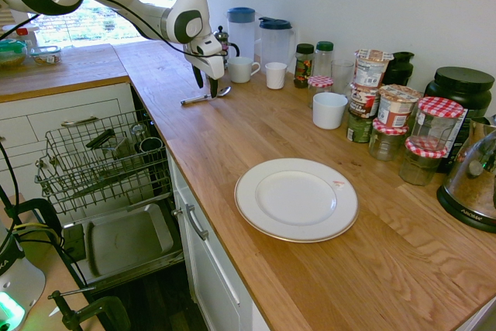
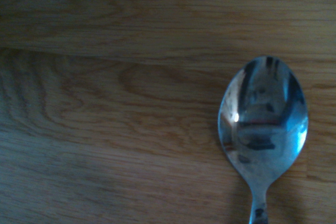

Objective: Put the spoon in the dishwasher

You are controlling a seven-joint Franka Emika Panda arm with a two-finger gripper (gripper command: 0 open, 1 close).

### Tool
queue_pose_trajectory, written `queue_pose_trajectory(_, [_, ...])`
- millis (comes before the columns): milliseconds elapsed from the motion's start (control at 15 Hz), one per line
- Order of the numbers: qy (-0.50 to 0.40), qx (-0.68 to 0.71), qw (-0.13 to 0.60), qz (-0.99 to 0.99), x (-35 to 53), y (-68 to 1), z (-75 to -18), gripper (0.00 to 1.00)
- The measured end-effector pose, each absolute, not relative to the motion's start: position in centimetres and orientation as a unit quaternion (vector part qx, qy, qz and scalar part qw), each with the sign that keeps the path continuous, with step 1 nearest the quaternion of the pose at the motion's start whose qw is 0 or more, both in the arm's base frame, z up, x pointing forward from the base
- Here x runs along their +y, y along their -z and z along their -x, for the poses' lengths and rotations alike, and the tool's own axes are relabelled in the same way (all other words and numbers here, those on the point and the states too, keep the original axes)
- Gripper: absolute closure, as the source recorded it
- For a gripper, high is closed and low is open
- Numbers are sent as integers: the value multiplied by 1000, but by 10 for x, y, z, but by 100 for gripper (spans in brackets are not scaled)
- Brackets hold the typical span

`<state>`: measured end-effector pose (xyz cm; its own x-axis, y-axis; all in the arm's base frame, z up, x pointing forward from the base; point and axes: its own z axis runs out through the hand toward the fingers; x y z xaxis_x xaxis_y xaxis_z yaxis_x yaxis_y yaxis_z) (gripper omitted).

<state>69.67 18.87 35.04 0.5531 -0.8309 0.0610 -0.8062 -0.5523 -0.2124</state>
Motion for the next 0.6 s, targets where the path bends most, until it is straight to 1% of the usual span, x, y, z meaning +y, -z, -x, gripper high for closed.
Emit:
queue_pose_trajectory(400, [69, 478, 68, 873, 186, -341, -702, 0])
queue_pose_trajectory(467, [68, 479, 67, 873, 186, -341, -702, 100])
queue_pose_trajectory(600, [65, 480, 64, 872, 186, -340, -702, 100])
